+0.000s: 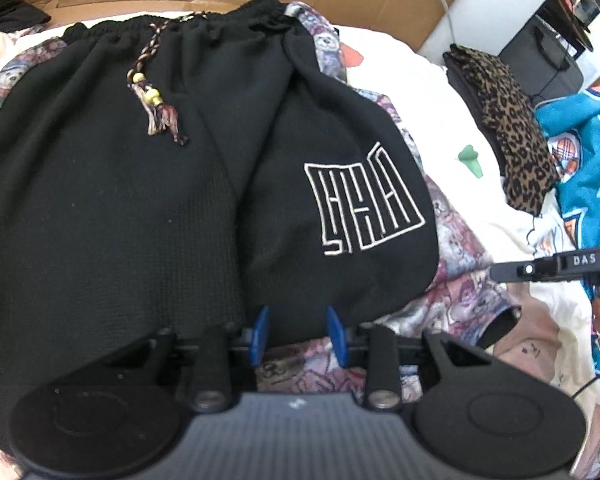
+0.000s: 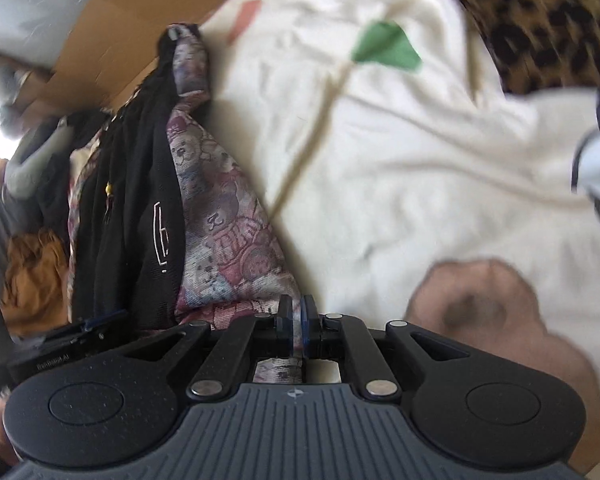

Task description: Fold clothes

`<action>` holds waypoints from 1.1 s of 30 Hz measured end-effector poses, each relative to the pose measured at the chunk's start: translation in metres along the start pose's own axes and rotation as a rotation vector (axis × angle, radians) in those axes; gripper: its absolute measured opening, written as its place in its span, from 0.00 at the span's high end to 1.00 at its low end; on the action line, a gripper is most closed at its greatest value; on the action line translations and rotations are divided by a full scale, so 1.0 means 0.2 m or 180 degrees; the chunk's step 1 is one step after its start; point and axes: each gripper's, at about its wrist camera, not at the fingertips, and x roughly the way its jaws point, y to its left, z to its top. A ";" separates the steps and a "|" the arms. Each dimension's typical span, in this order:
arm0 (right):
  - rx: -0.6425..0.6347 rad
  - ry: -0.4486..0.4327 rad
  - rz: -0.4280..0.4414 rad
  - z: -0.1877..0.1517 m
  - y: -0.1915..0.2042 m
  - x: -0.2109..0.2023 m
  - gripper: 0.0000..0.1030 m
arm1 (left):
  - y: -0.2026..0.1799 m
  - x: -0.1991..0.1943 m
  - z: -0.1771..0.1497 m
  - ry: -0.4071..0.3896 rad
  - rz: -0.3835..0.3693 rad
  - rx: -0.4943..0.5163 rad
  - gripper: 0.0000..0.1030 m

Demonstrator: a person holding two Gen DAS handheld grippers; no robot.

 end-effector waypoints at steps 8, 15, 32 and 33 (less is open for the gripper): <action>0.0293 0.0064 0.0098 -0.05 -0.04 0.06 0.76 | 0.01 0.00 0.00 0.0012 0.0021 -0.0041 0.65; 0.0371 0.0204 0.0054 -0.14 -0.10 0.07 0.73 | 0.02 0.00 -0.01 0.0029 0.0003 -0.0052 0.65; 0.0024 0.0133 -0.0299 -0.13 -0.01 -0.07 0.98 | 0.00 0.04 -0.04 0.0120 -0.0038 -0.0068 0.61; 0.0003 0.0096 -0.0339 -0.12 -0.01 -0.09 0.98 | 0.00 0.04 -0.04 0.0123 -0.0044 -0.0073 0.60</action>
